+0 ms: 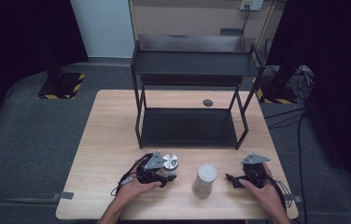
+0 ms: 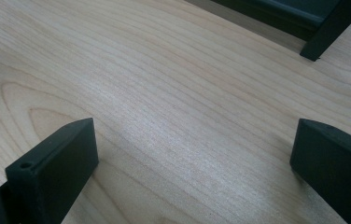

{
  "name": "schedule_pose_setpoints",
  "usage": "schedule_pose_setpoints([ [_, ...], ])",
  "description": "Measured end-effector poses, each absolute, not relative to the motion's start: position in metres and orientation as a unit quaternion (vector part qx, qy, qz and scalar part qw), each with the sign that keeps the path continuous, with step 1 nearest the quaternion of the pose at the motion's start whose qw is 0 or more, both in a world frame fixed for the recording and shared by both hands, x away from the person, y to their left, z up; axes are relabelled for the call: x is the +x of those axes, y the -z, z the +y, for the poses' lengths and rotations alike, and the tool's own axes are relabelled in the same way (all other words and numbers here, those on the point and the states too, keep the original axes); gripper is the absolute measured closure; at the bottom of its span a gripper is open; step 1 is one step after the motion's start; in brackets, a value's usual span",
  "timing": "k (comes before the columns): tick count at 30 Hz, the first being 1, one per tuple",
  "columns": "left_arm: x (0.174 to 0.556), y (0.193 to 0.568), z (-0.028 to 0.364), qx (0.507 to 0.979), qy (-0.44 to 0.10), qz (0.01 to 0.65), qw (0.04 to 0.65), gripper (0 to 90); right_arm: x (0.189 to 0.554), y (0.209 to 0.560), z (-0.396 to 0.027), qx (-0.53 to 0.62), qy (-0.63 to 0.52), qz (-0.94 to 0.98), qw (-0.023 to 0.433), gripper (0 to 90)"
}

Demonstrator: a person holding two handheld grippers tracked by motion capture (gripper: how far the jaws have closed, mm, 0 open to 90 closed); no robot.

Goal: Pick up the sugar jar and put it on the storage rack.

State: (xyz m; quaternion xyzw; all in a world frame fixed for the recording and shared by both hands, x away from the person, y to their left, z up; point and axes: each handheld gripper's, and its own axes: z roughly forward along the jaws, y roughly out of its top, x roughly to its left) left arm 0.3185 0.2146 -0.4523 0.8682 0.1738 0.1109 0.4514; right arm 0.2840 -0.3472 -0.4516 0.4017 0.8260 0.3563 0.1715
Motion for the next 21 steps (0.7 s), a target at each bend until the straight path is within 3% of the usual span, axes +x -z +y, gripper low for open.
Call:
schedule_pose_setpoints([
  [21,0.347,0.426,0.221,0.871,-0.113,0.163,0.449,30.3,0.284,0.452,-0.347,0.401,-0.356,0.826,0.172,1.4],
])
